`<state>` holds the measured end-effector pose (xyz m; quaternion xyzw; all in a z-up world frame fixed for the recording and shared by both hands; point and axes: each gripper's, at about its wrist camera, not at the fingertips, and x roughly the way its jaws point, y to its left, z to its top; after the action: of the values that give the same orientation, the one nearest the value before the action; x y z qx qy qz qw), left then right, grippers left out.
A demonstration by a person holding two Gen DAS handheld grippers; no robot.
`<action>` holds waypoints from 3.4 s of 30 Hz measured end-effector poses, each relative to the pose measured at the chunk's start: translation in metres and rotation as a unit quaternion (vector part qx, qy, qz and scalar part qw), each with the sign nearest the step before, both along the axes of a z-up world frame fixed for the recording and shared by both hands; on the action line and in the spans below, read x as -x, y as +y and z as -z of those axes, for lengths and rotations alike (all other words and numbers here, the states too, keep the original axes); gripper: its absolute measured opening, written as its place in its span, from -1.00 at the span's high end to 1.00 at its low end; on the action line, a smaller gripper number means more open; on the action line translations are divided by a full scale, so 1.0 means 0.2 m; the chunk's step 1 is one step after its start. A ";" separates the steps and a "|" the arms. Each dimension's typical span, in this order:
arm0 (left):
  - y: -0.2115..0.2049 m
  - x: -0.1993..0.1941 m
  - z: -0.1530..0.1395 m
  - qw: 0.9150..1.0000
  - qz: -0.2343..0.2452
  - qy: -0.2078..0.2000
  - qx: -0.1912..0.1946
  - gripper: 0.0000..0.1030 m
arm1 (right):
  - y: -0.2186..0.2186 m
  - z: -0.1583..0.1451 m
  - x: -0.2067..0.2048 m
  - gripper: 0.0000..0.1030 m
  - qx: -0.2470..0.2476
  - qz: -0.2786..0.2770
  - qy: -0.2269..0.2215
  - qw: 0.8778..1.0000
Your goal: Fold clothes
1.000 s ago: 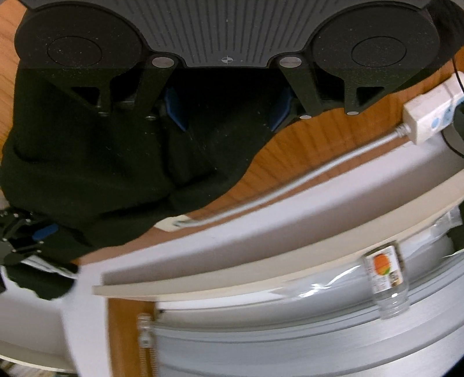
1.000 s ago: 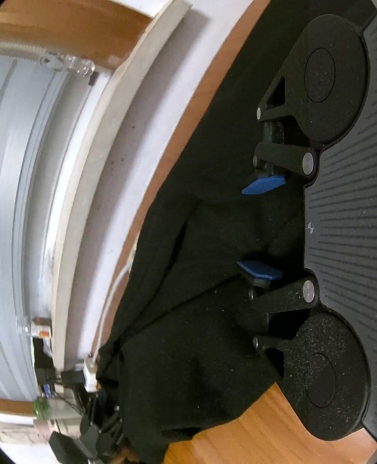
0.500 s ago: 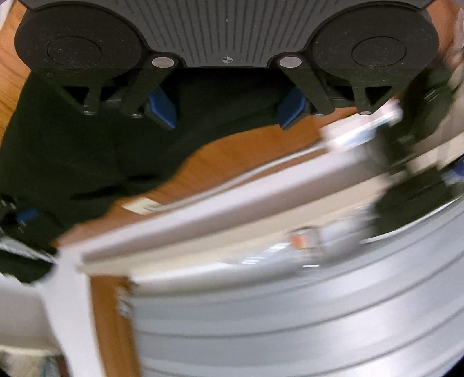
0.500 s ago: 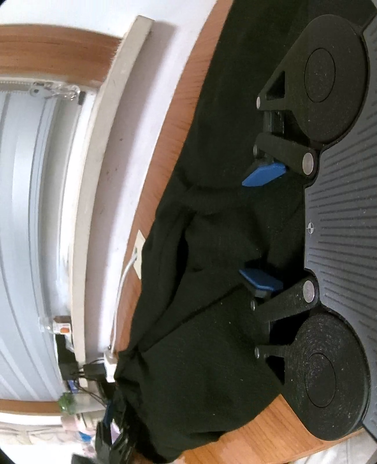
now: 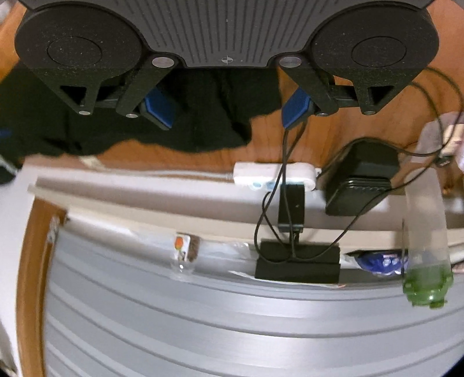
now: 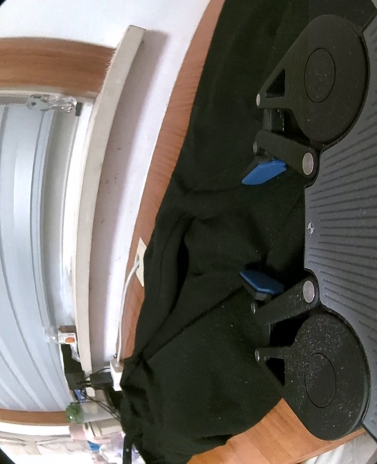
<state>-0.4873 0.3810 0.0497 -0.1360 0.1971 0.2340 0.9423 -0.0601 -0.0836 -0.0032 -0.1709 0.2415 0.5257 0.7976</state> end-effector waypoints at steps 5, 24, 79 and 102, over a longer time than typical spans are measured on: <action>0.04 -0.15 0.01 0.998 -0.013 0.044 0.034 0.14 | 0.00 0.00 0.00 -0.28 -0.001 0.000 0.002 1.000; -0.15 0.26 -0.03 0.994 -0.106 -0.002 0.004 -0.25 | -0.01 0.00 0.00 -0.30 -0.003 0.000 0.008 1.000; -0.78 -0.87 -0.07 0.987 0.153 -0.030 -0.041 -0.54 | -0.45 -0.06 0.03 -0.56 -0.031 0.060 -0.055 0.996; -0.97 -1.36 0.11 0.981 0.192 -0.036 -0.005 -0.74 | -1.24 0.04 -0.08 0.62 0.027 0.179 -0.003 0.984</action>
<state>-0.2148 0.1877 0.0280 -0.0996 0.1842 0.0447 0.9768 -0.0441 -0.3313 -0.0120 -0.1475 0.2800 0.3677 0.8744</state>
